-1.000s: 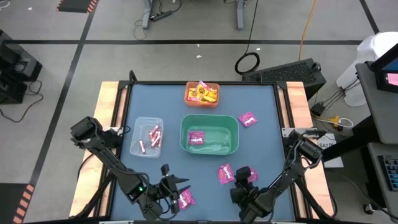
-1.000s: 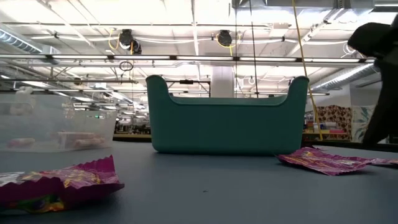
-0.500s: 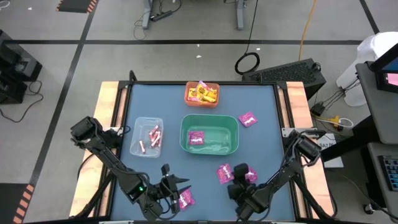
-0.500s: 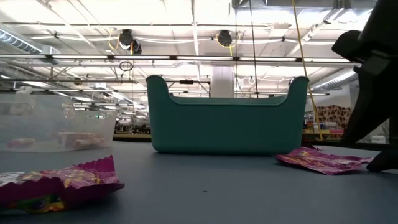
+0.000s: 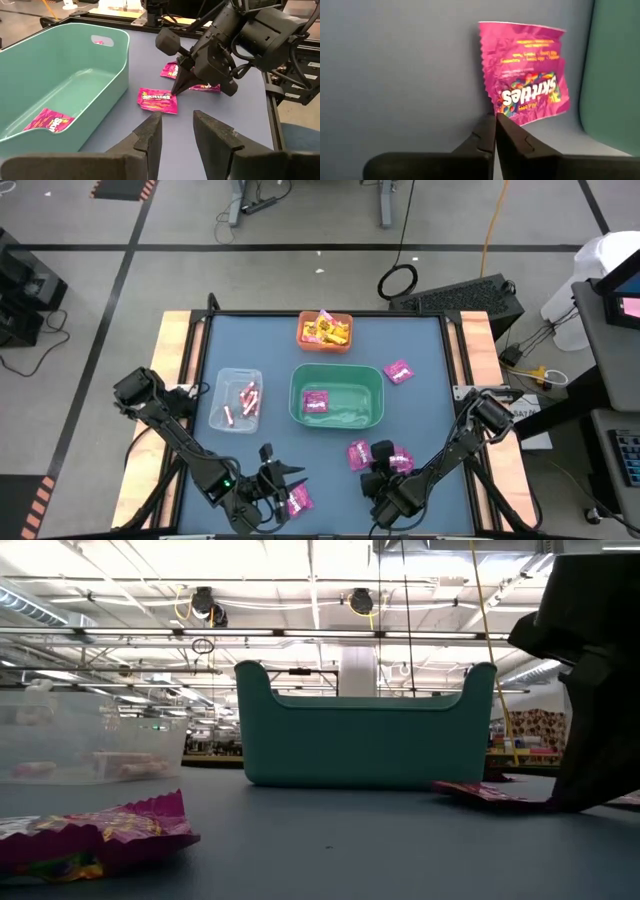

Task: Sort candy
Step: Put the purple candy into the green bin

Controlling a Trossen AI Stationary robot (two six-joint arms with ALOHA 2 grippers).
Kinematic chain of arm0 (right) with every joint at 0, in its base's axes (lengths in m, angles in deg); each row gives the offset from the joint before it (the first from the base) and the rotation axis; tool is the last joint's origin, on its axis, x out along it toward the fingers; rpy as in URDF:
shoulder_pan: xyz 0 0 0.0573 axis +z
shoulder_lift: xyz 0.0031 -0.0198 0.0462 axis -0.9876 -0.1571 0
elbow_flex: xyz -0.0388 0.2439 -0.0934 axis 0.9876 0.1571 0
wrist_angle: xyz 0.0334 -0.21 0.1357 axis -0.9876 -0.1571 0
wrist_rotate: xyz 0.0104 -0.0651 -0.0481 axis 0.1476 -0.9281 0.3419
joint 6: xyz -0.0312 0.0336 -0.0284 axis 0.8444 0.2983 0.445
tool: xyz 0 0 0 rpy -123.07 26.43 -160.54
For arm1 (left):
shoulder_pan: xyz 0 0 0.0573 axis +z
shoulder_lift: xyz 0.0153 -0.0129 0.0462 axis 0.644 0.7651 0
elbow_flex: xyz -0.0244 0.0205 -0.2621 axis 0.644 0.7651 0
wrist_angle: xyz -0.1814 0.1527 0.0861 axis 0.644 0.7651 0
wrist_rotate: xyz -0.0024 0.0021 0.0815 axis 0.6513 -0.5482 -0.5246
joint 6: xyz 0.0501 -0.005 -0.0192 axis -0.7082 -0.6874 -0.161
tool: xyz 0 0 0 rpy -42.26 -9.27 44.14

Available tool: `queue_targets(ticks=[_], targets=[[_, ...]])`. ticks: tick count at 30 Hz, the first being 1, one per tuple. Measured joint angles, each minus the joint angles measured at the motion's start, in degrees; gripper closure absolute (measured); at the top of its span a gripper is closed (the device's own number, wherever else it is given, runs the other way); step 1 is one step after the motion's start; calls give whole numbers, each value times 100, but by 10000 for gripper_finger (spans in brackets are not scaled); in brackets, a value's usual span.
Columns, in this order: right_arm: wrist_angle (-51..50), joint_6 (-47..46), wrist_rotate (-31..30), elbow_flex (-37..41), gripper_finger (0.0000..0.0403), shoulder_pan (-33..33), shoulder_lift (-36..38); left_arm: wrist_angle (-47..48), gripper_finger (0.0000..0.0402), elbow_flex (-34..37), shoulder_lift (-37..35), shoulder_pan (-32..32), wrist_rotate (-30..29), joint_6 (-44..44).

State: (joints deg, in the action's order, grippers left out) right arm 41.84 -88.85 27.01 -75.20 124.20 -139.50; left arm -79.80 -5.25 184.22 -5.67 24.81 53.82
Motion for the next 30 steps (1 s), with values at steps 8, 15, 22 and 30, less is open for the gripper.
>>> queue_targets(ticks=[8,15,22,30], targets=[[-554,-110,-181,-628,402,186,-51,-84,283,0,3,2,-7,-221],[-584,-133,49,-1213,402,120,-39,-2211,246,-4,766,56,12,-2304],[-592,-158,249,-1451,403,-6,-35,-3969,178,-4,1696,244,215,-3874],[-593,-202,359,-1586,403,-138,-25,-3543,166,-4,2020,526,916,-3203]])
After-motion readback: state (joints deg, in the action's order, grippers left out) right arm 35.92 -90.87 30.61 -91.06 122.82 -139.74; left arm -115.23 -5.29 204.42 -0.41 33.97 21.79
